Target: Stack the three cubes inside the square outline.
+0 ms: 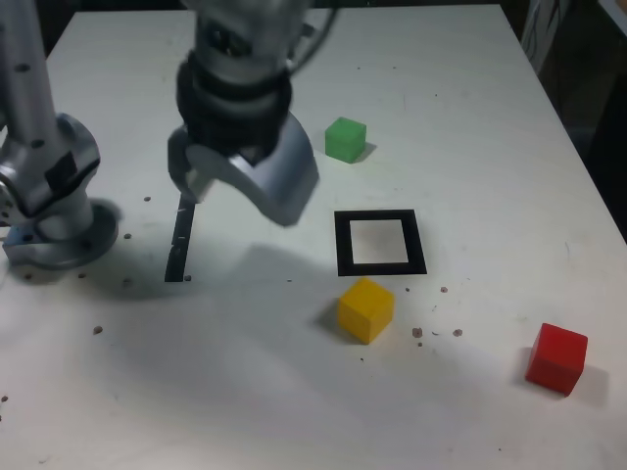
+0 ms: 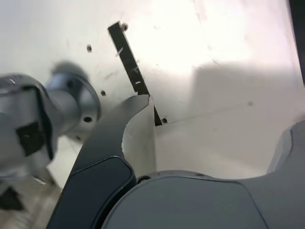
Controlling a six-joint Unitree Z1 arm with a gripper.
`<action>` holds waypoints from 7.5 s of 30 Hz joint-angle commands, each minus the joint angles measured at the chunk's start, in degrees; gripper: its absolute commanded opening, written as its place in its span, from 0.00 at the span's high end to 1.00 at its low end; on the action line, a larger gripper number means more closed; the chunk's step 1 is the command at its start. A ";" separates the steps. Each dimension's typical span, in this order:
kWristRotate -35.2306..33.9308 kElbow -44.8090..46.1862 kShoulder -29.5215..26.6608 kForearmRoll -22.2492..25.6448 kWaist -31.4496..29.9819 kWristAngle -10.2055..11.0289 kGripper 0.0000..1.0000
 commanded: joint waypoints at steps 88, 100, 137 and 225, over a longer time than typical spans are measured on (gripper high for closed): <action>8.24 -76.44 47.51 7.50 3.62 -6.15 0.57; 8.73 -76.59 47.89 7.81 3.62 -5.24 0.70; 1.33 -12.91 2.29 -8.72 17.96 -0.22 0.81; 3.57 -11.05 9.00 -14.23 13.91 -7.04 0.03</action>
